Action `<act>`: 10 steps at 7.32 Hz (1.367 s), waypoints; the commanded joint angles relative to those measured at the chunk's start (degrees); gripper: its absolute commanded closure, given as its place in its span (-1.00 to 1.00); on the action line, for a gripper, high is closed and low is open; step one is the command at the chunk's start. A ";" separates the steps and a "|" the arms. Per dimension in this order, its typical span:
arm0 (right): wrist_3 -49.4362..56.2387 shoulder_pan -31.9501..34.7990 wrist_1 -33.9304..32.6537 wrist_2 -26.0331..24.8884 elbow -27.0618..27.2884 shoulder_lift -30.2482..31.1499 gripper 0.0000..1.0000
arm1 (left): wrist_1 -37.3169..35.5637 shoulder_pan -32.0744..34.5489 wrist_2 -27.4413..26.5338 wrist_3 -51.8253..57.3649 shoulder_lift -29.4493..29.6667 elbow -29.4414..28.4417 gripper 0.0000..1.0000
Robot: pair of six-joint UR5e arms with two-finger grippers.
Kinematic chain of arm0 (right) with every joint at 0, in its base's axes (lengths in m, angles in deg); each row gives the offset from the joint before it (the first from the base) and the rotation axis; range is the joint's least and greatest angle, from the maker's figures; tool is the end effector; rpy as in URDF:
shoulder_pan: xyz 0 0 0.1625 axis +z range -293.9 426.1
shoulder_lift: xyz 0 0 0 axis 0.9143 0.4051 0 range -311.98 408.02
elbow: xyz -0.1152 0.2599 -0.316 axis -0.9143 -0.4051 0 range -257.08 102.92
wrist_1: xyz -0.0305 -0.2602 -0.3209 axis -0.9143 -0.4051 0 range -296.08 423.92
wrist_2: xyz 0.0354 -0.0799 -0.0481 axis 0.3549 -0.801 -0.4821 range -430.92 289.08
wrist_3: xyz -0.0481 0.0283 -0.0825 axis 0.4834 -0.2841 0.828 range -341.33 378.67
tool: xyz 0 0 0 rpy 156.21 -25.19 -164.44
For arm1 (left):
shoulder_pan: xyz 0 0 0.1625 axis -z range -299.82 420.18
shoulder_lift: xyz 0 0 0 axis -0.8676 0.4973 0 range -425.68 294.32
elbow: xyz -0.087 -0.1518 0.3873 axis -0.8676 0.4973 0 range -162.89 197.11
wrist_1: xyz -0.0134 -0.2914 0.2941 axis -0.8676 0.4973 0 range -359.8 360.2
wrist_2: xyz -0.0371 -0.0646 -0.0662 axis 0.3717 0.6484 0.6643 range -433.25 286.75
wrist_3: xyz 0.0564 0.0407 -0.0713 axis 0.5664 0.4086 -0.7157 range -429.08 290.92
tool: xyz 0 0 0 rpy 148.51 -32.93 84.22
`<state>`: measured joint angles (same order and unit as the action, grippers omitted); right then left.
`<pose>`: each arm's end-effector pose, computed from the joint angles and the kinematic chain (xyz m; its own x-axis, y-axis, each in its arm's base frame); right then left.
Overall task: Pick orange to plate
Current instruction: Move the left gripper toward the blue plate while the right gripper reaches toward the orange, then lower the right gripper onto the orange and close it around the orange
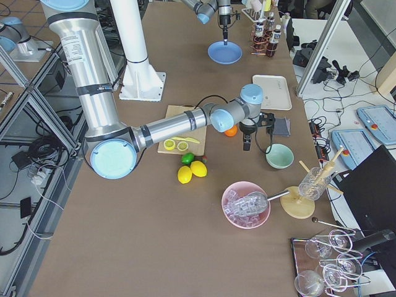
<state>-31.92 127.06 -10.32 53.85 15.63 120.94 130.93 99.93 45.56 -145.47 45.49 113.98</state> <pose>-0.2354 -0.5815 0.4445 0.6589 0.1124 0.7438 -0.1798 0.9837 0.0106 0.4200 -0.4601 0.3131 0.3212 0.0010 -0.9470 0.1434 0.9884 0.0497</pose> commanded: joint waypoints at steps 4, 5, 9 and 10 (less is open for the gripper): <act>-7.85 -11.46 2.08 -5.84 -1.56 -4.35 -1.00 | -6.01 -11.01 -12.55 -5.08 6.60 0.34 1.00; -8.04 -13.22 1.91 -6.46 -1.65 -4.80 -1.00 | -6.01 -11.01 -12.55 -5.00 6.60 0.08 1.00; -7.08 -14.82 1.74 -9.28 -3.94 -5.24 -1.00 | -5.75 -13.63 -15.95 -5.00 6.60 -1.32 1.00; -6.98 -14.12 1.56 -8.84 -3.85 -5.24 -1.00 | -5.66 -14.08 -16.50 -5.00 6.60 -1.50 1.00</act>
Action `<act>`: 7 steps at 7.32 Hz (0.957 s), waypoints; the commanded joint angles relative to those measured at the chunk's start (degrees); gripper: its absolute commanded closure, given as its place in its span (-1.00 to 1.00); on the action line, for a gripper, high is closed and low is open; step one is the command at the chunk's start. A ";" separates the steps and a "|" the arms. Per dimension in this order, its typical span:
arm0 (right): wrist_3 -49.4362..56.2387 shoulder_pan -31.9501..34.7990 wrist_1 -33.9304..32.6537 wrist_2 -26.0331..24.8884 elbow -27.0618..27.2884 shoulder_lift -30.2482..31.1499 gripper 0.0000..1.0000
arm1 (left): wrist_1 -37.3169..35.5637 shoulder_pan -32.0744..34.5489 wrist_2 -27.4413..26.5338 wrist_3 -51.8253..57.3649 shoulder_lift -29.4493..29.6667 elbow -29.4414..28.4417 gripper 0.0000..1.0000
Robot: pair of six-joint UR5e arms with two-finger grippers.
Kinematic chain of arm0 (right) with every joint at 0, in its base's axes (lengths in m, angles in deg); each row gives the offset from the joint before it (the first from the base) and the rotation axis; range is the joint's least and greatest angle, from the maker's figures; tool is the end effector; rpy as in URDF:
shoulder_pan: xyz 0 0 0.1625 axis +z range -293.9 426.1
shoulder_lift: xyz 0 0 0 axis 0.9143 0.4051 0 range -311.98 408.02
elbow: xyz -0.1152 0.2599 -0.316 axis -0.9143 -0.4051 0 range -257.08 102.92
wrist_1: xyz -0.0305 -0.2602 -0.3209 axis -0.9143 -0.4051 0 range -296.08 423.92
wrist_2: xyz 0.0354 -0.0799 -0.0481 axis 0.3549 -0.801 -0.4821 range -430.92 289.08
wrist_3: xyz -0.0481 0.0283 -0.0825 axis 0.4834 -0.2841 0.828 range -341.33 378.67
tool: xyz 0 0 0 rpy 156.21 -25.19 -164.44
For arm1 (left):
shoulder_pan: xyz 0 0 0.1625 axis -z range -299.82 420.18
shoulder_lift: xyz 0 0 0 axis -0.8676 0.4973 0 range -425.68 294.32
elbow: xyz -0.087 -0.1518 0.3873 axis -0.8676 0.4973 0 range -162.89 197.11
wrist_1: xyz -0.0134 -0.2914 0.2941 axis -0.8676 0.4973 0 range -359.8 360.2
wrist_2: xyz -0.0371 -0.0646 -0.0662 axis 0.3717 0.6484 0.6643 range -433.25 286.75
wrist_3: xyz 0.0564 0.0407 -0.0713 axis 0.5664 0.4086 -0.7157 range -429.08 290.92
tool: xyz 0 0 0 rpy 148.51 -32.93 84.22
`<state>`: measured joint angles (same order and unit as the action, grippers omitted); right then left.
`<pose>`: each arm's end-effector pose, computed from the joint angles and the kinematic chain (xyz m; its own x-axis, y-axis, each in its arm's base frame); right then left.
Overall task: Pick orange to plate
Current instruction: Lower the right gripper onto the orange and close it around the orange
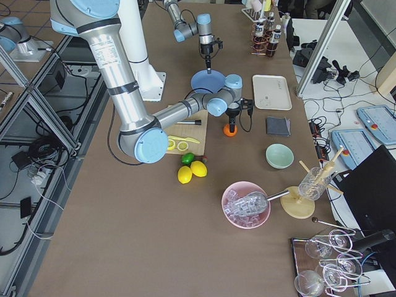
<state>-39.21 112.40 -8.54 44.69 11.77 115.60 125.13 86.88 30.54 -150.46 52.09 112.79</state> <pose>-0.3919 -0.5407 0.4206 0.7030 0.0417 0.7099 -0.1074 0.9931 0.0479 0.5332 -0.3907 0.2653 0.3612 -0.0188 -0.9323 0.1864 0.9811 0.0525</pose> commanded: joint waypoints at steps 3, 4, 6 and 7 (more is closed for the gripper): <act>0.22 0.64 -0.22 0.24 -0.52 0.10 -1.00 | 0.14 -1.13 -1.49 0.00 -0.09 -0.41 1.00; 0.04 0.38 0.04 0.06 -0.87 0.18 -1.00 | 0.14 -1.13 -1.49 0.00 -0.09 -0.41 1.00; -0.48 -0.15 0.22 -0.03 -1.49 0.10 -1.00 | -0.04 -1.13 -1.49 -0.09 -0.17 -0.93 1.00; -0.49 -0.15 0.31 -0.03 -1.49 0.10 -1.00 | 0.05 -1.13 -1.49 -0.52 0.00 -1.11 1.00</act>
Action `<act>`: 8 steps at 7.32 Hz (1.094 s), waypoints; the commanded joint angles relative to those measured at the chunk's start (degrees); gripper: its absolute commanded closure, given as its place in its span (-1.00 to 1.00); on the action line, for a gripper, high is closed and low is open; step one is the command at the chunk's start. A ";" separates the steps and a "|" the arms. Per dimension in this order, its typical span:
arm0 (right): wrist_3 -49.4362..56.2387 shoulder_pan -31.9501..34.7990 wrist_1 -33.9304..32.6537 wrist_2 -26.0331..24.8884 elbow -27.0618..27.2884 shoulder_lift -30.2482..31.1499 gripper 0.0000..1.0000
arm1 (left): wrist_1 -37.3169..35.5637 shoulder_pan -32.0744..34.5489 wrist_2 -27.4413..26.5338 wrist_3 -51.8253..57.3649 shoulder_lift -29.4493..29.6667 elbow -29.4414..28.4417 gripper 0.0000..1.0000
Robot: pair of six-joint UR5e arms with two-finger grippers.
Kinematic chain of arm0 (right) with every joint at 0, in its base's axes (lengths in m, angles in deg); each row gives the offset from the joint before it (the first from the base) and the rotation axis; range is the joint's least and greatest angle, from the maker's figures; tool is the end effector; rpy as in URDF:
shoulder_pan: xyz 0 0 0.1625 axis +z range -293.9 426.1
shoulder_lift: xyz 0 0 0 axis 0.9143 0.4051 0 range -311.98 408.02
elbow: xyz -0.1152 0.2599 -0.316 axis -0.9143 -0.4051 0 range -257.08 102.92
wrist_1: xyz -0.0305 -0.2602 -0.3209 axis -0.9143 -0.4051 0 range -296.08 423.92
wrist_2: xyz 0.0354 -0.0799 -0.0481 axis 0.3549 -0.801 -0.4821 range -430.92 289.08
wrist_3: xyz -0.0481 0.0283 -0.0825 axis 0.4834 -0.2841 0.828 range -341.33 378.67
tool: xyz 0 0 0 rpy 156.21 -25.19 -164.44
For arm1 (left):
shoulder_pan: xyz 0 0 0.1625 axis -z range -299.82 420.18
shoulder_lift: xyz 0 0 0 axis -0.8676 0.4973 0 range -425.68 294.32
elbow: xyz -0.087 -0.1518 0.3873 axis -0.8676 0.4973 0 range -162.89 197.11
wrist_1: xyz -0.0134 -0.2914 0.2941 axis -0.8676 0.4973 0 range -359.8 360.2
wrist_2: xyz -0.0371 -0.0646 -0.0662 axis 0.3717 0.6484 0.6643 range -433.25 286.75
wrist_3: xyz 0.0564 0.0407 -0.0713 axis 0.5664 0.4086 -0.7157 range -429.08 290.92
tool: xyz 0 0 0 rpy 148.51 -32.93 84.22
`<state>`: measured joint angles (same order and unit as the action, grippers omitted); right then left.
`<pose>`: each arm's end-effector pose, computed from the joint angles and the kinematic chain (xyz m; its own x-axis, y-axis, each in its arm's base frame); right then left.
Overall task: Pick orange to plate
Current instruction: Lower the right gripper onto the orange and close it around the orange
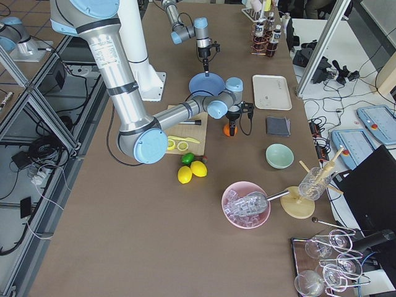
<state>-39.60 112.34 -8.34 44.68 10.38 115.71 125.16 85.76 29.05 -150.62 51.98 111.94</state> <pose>-0.3943 -0.5422 0.4335 0.7135 0.0593 0.6982 -0.1106 0.9934 0.0287 0.5435 -0.3844 0.2734 0.3782 -0.0217 -0.9255 0.1909 0.9801 0.0550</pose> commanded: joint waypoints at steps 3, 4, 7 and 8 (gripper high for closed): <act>-0.09 -0.18 0.10 -0.02 -0.09 0.08 -1.00 | -0.06 -0.45 0.00 -1.16 0.11 -0.26 1.00; -0.09 -0.18 0.10 -0.02 -0.09 0.25 -1.00 | -0.06 -0.44 0.00 -1.16 0.11 -0.26 1.00; 0.61 -0.53 0.10 -0.02 -0.18 -0.01 0.99 | -0.06 0.17 -0.18 -0.99 0.11 -0.34 -0.28; 0.35 -0.79 0.10 -0.02 -0.18 -0.45 1.00 | 0.11 0.17 -1.40 -0.98 0.11 -0.17 -0.96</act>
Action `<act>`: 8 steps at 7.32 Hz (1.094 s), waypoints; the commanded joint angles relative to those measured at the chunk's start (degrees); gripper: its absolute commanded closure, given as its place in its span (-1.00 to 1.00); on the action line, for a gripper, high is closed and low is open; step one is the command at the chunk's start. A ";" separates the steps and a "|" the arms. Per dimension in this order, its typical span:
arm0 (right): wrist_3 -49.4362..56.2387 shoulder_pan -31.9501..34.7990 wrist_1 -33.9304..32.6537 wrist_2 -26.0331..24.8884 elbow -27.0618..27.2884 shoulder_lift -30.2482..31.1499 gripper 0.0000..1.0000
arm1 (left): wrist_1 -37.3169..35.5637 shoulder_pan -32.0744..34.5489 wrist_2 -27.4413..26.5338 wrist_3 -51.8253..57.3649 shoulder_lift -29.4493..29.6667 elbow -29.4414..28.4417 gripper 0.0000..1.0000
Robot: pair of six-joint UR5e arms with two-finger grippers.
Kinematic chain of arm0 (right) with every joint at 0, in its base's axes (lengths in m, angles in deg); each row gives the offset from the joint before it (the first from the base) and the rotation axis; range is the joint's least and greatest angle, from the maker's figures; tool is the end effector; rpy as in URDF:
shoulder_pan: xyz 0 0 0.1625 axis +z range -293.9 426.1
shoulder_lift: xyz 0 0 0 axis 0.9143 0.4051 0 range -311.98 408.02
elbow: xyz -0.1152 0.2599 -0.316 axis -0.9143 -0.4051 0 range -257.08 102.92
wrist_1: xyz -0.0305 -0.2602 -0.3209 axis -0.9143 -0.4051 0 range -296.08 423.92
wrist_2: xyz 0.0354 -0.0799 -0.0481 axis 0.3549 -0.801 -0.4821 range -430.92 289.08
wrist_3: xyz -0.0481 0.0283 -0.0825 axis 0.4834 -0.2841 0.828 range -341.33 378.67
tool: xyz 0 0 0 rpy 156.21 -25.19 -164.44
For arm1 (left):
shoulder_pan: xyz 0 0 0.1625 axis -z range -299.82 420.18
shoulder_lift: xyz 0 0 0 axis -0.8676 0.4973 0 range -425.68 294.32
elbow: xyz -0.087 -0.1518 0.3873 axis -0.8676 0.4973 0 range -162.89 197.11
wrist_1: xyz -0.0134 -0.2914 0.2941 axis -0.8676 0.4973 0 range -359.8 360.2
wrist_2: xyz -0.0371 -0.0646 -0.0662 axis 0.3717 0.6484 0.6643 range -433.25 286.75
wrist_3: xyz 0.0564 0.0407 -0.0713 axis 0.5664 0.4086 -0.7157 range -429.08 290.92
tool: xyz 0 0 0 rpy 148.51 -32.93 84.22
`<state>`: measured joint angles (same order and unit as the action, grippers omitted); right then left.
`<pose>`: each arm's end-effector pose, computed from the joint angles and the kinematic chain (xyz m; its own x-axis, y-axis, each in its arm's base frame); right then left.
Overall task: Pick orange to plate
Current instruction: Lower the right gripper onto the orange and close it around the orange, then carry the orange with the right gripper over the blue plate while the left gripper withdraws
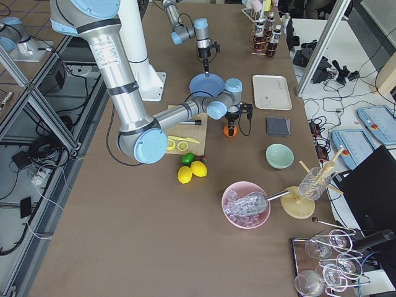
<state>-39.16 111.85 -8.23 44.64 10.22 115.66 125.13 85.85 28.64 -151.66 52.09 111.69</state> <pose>-0.3993 -0.5393 0.4341 0.7150 0.0456 0.6977 -0.0971 0.9947 0.0344 0.5440 -0.3865 0.2743 0.3779 -0.0414 -0.9249 0.2056 0.9778 0.0402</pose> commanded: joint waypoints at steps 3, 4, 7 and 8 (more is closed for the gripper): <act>-0.70 0.83 -0.78 0.63 0.58 -2.23 1.00 | -0.22 3.65 -1.97 8.50 -0.70 0.35 -0.96; -1.40 0.92 -0.88 1.06 1.11 -2.77 1.00 | -2.04 4.81 -2.31 19.19 -0.88 0.70 -0.96; -9.29 -1.70 -8.73 0.72 8.38 -6.79 1.00 | -3.30 7.71 -3.71 31.73 -2.80 2.01 -0.96; -11.93 -4.06 -14.62 0.02 10.84 -9.95 1.00 | -3.12 8.07 -6.86 32.04 -4.21 3.76 -0.96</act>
<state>-47.62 110.29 -16.21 45.29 17.68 109.22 121.90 93.30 24.56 -122.40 49.47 113.71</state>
